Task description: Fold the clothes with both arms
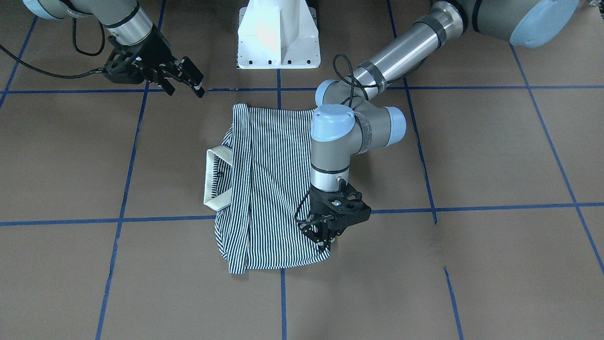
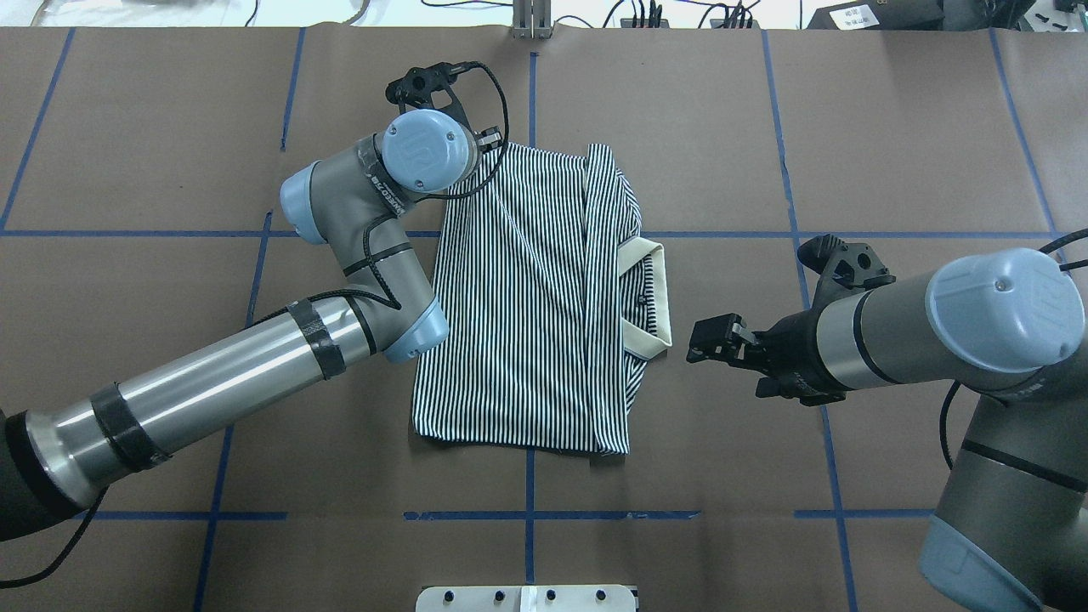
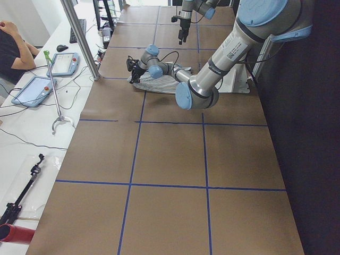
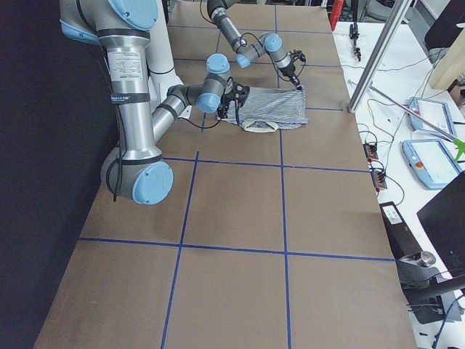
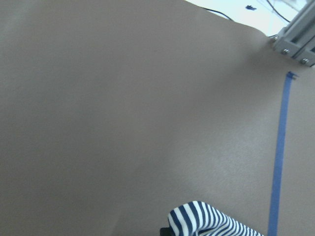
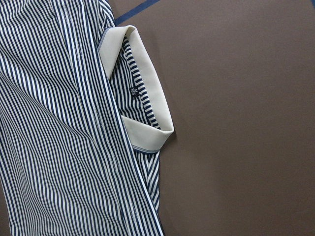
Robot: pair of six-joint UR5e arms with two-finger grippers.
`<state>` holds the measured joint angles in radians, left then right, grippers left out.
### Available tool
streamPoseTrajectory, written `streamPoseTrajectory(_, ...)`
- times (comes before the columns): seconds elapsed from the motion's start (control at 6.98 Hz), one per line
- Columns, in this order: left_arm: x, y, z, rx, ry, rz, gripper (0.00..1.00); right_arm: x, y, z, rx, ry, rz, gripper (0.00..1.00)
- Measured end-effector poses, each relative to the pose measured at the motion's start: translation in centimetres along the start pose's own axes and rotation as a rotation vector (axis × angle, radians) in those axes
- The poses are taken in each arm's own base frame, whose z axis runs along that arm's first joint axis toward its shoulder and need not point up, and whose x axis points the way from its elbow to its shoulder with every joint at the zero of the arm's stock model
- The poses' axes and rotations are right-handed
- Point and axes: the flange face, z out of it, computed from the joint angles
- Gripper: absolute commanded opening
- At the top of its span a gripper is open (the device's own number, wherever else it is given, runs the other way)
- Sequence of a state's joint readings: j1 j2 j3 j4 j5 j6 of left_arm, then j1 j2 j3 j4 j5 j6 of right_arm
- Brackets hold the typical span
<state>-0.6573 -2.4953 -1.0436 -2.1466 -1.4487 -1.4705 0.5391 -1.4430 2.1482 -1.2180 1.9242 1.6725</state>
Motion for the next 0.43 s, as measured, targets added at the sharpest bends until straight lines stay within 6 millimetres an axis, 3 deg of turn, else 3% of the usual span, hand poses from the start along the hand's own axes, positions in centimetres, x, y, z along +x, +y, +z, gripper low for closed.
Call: streamPoseTrajectory(0.43, -1.0, -2.6, 1.1, 0.033, -0.013, 0.036, 1.0, -0.6, 0.0, 0.4, 0.006, -0.004, -0.003, 1.0)
